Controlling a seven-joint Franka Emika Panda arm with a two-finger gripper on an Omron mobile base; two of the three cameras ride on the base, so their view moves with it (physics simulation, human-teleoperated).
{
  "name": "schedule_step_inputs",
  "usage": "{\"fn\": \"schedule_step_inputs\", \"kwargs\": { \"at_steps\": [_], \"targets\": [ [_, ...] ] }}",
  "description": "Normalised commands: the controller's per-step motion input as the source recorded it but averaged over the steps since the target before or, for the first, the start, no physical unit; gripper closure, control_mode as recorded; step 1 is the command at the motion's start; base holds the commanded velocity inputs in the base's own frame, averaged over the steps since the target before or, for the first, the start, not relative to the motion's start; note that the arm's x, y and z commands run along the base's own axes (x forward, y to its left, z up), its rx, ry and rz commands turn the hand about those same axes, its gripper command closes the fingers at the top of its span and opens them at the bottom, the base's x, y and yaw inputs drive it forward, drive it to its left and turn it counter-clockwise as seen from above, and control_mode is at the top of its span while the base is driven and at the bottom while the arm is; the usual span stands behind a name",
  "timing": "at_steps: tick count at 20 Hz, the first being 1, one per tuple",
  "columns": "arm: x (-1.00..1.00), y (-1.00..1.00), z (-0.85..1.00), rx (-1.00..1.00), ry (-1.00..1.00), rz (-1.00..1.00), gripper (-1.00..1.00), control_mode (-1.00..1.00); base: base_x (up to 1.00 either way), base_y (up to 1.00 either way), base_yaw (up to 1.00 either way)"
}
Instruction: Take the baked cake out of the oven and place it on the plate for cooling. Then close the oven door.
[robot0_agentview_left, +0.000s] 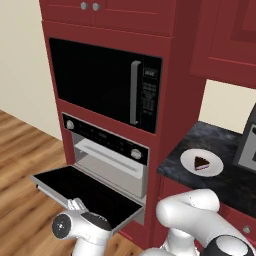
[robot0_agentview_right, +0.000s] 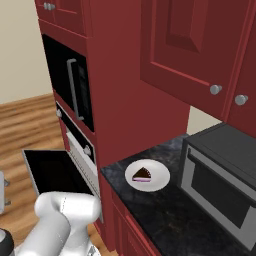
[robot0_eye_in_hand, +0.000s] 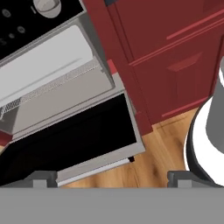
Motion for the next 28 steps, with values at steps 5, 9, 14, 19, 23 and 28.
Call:
{"fn": "schedule_step_inputs", "kwargs": {
  "at_steps": [5, 9, 14, 19, 23, 28],
  "targets": [
    [0.0, 0.16, -0.14, 0.0, 0.0, 0.0, -1.0, -1.0, 0.0, 0.0, 0.0],
    [0.0, 0.39, -0.26, -0.02, 0.0, 0.0, -1.0, -1.0, 0.0, 0.0, 0.0],
    [0.0, 0.39, -0.23, -0.03, 0.0, -0.01, 1.0, -1.0, 0.0, 0.0, 0.0],
    [0.01, 0.18, -0.27, -0.04, 0.0, 0.0, 1.0, -1.0, 0.0, 0.0, 0.0],
    [0.09, 0.18, -0.44, -0.08, 0.0, -0.01, 1.0, -1.0, 0.0, 0.0, 0.0],
    [0.19, 0.03, -0.49, -0.07, 0.0, 0.0, 1.0, -1.0, 0.0, 0.0, 0.0]
  ]
}}
